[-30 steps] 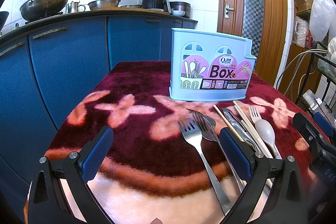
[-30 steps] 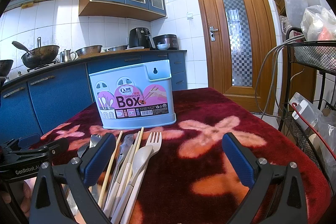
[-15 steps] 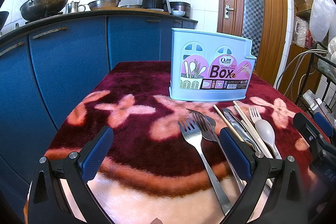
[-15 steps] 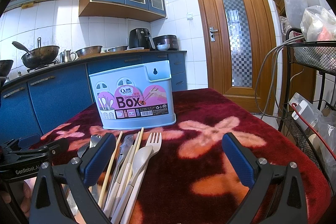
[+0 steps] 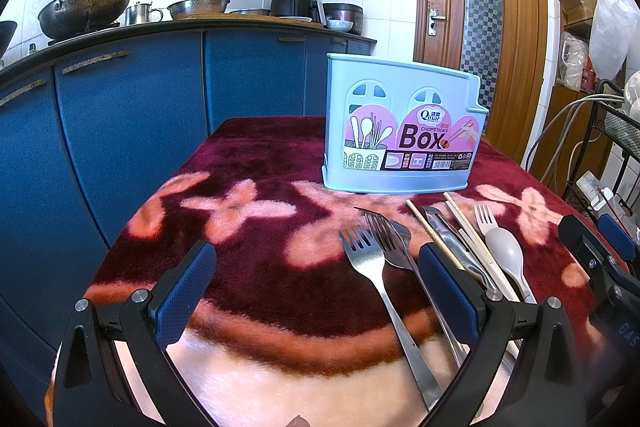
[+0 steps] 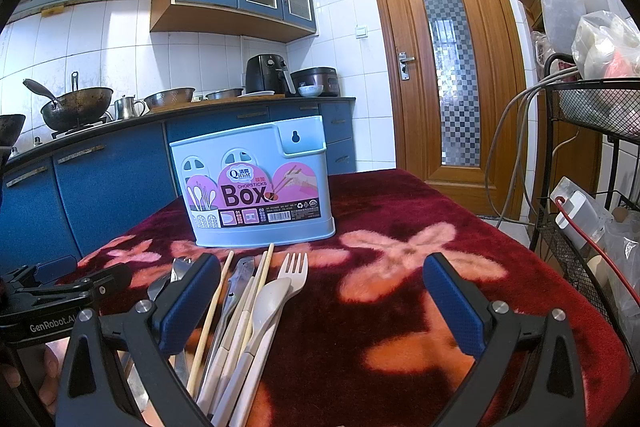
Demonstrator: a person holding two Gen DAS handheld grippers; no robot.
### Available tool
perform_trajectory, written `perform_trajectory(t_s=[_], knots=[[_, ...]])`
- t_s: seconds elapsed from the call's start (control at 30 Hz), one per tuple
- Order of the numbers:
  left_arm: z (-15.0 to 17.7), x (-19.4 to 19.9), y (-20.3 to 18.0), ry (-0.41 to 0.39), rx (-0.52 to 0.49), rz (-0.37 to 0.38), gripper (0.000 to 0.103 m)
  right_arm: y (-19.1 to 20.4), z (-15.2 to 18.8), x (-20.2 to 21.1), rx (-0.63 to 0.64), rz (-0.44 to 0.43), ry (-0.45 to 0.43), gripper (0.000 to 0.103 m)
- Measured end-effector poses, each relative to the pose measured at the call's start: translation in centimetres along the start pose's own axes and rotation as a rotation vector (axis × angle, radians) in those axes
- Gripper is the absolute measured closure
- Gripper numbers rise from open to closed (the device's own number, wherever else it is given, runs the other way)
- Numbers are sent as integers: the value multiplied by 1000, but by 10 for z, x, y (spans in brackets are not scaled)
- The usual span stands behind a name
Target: Organize utensils
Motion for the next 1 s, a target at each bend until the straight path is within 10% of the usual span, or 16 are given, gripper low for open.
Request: perform_trajectory(t_s=[1.0], knots=[[0,0,-1,4,-3,-5,1,2,0,-2,13,-10,8,0]])
Point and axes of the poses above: each gripper's, at about its wrist camera, not at the fingertips, and x roughly against the way its jaws point, y to its left, z to its underside, the point moved 1 cm from there along -x, roughly the way its jaws point, and after that the axes turned 14 degrees about -y, right-handed, at the moved point
